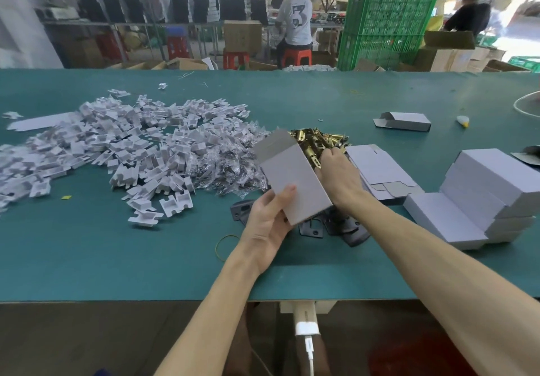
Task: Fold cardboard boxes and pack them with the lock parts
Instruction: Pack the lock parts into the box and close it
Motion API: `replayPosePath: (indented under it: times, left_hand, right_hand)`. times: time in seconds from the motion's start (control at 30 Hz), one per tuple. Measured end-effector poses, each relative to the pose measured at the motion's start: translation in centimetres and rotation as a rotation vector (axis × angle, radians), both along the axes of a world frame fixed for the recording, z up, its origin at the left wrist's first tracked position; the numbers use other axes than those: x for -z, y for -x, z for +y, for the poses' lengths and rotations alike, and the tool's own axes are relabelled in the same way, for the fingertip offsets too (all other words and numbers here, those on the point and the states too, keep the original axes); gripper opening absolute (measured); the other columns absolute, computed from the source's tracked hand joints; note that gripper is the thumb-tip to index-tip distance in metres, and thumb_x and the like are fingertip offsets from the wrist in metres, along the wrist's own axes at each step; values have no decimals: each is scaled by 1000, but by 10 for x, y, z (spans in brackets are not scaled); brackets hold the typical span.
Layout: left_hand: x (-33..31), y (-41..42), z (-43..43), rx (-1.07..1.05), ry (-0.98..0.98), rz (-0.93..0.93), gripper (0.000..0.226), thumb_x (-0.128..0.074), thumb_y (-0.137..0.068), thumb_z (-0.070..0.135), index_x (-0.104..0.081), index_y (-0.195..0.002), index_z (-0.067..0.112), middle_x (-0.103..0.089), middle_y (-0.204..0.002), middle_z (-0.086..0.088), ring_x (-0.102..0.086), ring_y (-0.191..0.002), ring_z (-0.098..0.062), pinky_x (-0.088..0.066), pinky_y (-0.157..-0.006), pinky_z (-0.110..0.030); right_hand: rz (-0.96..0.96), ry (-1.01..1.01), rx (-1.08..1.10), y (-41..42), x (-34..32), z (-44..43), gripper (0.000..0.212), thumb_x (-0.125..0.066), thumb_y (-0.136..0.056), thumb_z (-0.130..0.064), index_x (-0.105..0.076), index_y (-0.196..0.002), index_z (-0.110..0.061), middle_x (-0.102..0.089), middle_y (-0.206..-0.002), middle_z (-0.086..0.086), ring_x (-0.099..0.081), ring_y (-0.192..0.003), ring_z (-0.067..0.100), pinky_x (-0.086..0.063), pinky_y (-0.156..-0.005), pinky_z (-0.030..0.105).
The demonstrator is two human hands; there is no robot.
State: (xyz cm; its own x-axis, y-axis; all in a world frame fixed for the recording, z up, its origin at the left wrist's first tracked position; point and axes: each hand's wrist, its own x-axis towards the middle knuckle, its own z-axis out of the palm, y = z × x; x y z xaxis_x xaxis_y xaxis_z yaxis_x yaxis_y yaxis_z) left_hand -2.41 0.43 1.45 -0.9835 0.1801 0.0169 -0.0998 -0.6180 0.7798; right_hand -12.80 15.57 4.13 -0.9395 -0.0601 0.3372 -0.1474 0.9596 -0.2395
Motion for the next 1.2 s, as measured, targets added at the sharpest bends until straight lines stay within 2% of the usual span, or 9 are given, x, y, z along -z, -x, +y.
replayPosePath:
  times: [0.1, 0.2, 0.37, 0.57, 0.67, 0.77, 0.9, 1.0, 1.2]
  left_hand:
    - [3, -1, 3, 42, 125, 31, 42, -73, -89, 28, -68, -127, 11, -74, -121, -8, -69, -108, -23, -61, -82, -35]
    - [5, -5, 5, 133, 217, 80, 43, -75, -91, 23, -67, -132, 13, -72, -129, -9, -68, -119, -26, -58, -98, -37]
    - [6, -11, 5, 261, 364, 210, 40, -76, -93, 14, -69, -133, 17, -71, -132, -9, -66, -125, -26, -54, -99, -30]
    - [7, -13, 7, 222, 392, 218, 40, -77, -91, 4, -73, -126, 21, -74, -128, -7, -68, -122, -22, -55, -95, -27]
    - [5, -14, 9, 205, 399, 202, 37, -76, -92, 14, -71, -128, 18, -74, -128, -6, -68, -121, -21, -55, -96, -28]
    - [4, -15, 10, 145, 394, 158, 42, -73, -92, 32, -67, -131, 15, -73, -127, -7, -69, -117, -24, -57, -99, -38]
    - [4, -15, 10, 107, 398, 145, 49, -75, -88, 31, -63, -132, 12, -73, -126, -7, -68, -117, -26, -58, -98, -41]
    - [3, -16, 10, 120, 401, 153, 49, -77, -87, 28, -64, -132, 13, -73, -126, -6, -69, -116, -23, -58, -92, -34]
    - [4, -16, 9, 124, 380, 174, 40, -81, -86, 23, -71, -125, 23, -74, -126, -7, -69, -117, -25, -58, -91, -31]
  right_hand:
    - [5, -8, 20, -3, -8, 4, 16, -46, -101, -10, -56, -108, -1, -56, -116, 19, -59, -97, 38, -37, -70, 37]
    - [-12, 30, 18, -7, -17, 10, 10, -49, -98, -6, -56, -104, -2, -54, -112, 18, -57, -87, 38, -40, -70, 39]
    - [-4, 186, -13, -8, -30, 12, 16, -48, -100, -13, -47, -85, -7, -44, -99, 13, -50, -72, 30, -35, -63, 36]
    - [52, 254, -3, -4, -50, 27, 22, -50, -104, -13, -65, -104, 3, -55, -110, 18, -55, -89, 33, -44, -79, 40]
    - [104, 315, -37, -16, -60, 43, 22, -53, -103, -11, -70, -104, 1, -56, -108, 15, -61, -87, 32, -52, -81, 43]
    - [191, 565, -108, -34, -81, 53, 18, -54, -102, -5, -70, -104, 4, -56, -110, 17, -70, -79, 30, -61, -70, 32]
    - [339, 731, -199, -63, -110, 57, 17, -56, -101, -2, -70, -109, 2, -58, -109, 13, -73, -76, 21, -60, -64, 22]
    - [382, 646, -257, -81, -119, 50, 17, -58, -99, -2, -72, -109, 1, -58, -106, 12, -72, -81, 25, -62, -70, 28]
    - [317, 179, -401, -99, -109, 35, 19, -57, -101, -5, -70, -113, -2, -57, -107, 10, -63, -88, 28, -56, -78, 46]
